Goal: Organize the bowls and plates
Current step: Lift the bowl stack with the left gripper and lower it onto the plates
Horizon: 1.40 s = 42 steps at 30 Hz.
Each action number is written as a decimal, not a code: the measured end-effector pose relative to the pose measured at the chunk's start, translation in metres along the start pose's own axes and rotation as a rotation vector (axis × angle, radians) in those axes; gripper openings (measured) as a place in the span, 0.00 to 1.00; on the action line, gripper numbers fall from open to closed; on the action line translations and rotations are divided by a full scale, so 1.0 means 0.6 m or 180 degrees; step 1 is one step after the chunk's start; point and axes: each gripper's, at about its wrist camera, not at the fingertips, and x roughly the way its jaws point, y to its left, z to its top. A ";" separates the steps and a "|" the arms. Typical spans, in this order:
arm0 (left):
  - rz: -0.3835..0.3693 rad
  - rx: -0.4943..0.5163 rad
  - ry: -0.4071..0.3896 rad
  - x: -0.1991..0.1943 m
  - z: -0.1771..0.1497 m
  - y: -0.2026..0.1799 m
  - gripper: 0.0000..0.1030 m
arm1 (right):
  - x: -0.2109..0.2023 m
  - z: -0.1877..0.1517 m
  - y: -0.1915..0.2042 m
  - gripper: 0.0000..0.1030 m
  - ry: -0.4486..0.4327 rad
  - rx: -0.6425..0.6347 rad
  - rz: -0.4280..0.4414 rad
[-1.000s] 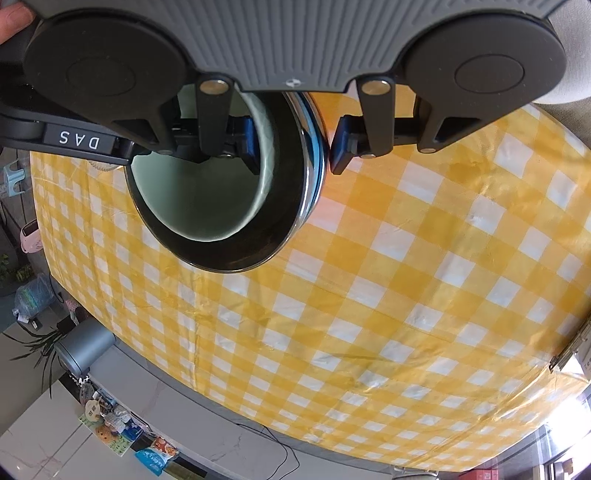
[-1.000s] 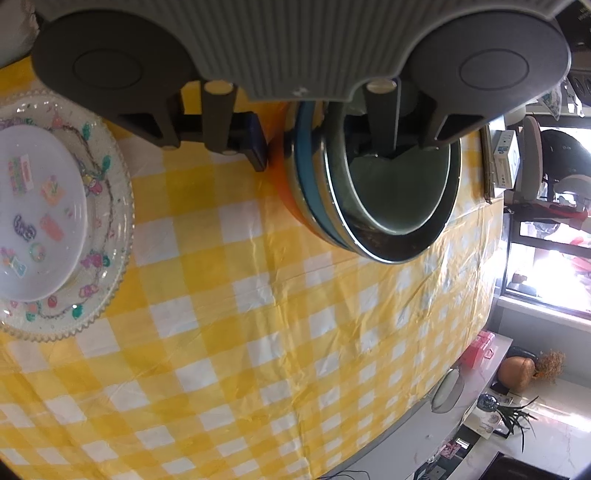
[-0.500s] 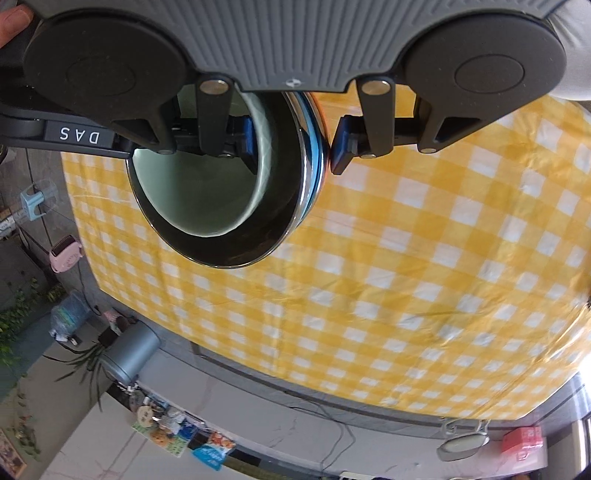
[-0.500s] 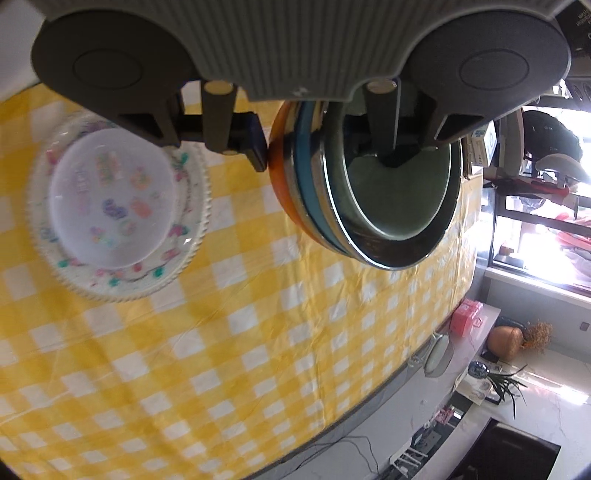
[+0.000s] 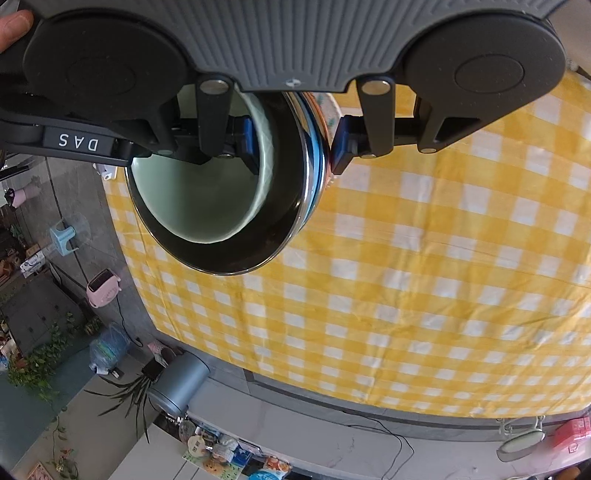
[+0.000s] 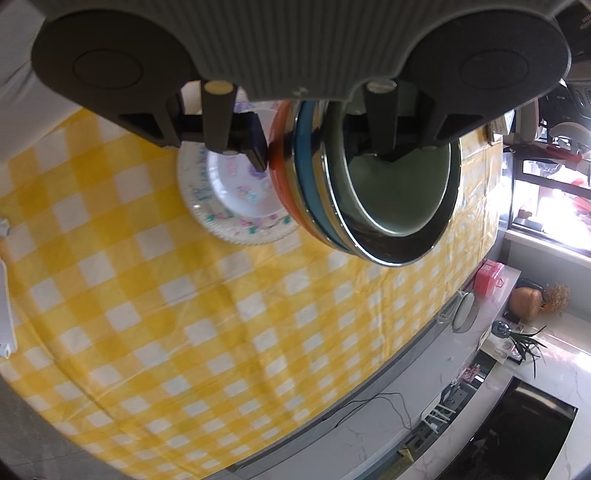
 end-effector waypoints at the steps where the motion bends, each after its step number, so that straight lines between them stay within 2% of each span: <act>1: -0.0004 -0.0002 0.0021 0.005 -0.002 -0.004 0.43 | -0.002 0.000 -0.008 0.36 -0.0008 0.0010 -0.0009; 18: -0.0014 -0.0069 0.0176 0.049 -0.013 -0.013 0.43 | 0.033 0.011 -0.058 0.36 0.0128 0.0147 -0.0059; 38: -0.0030 -0.0066 0.0227 0.063 -0.016 -0.004 0.43 | 0.050 0.010 -0.061 0.36 0.0143 0.0119 -0.0082; 42: -0.0073 -0.0067 0.0253 0.065 -0.017 -0.001 0.46 | 0.050 0.009 -0.059 0.41 0.0109 0.0098 -0.0084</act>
